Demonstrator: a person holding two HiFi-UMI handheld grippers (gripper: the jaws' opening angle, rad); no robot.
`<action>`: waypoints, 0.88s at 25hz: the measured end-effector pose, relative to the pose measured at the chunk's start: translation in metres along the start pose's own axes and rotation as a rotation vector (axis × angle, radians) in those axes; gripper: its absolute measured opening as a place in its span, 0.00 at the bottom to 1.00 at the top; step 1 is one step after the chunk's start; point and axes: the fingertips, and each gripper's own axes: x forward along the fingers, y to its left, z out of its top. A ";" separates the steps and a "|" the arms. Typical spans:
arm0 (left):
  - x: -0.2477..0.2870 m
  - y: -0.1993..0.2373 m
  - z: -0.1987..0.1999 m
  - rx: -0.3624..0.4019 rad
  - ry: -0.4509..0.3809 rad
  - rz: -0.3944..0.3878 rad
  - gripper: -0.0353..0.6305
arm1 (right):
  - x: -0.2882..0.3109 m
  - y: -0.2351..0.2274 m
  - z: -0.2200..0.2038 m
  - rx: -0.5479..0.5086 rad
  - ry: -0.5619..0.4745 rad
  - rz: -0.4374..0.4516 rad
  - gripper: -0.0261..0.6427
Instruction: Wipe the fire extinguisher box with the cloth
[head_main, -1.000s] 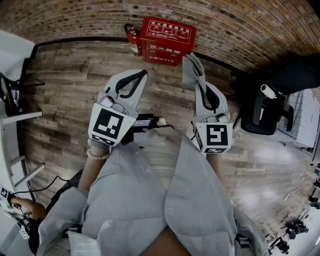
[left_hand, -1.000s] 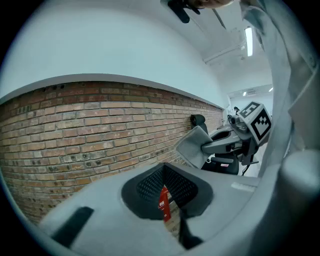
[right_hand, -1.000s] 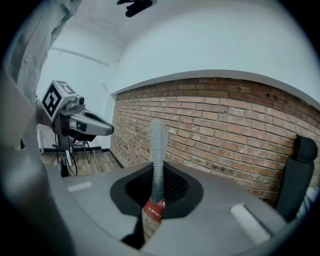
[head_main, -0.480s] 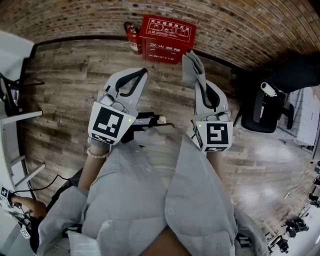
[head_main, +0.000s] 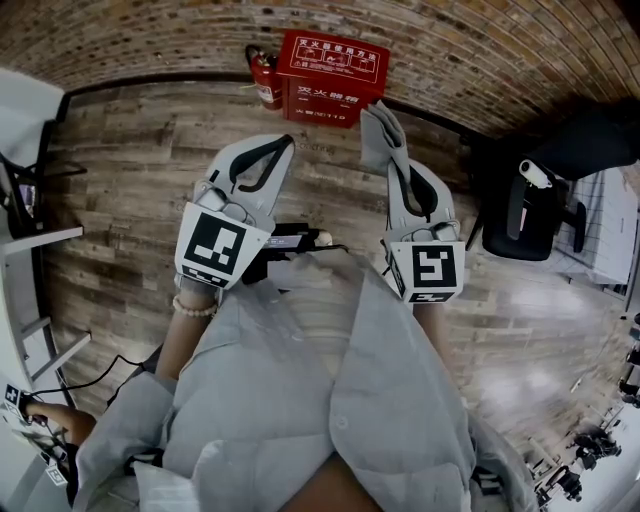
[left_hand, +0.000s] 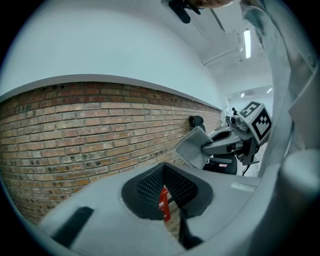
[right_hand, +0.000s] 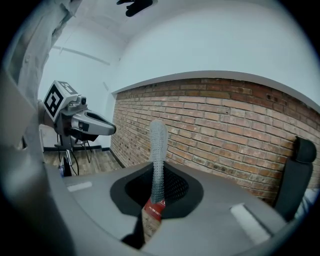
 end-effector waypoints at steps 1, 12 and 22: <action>-0.001 0.001 0.001 0.003 -0.004 -0.001 0.05 | 0.000 0.001 0.000 -0.005 0.001 -0.005 0.07; -0.024 0.023 -0.002 0.026 -0.037 -0.016 0.05 | 0.006 0.023 0.013 -0.023 -0.007 -0.058 0.07; -0.023 0.026 -0.004 0.034 -0.045 -0.054 0.05 | 0.005 0.030 0.004 0.009 0.026 -0.094 0.07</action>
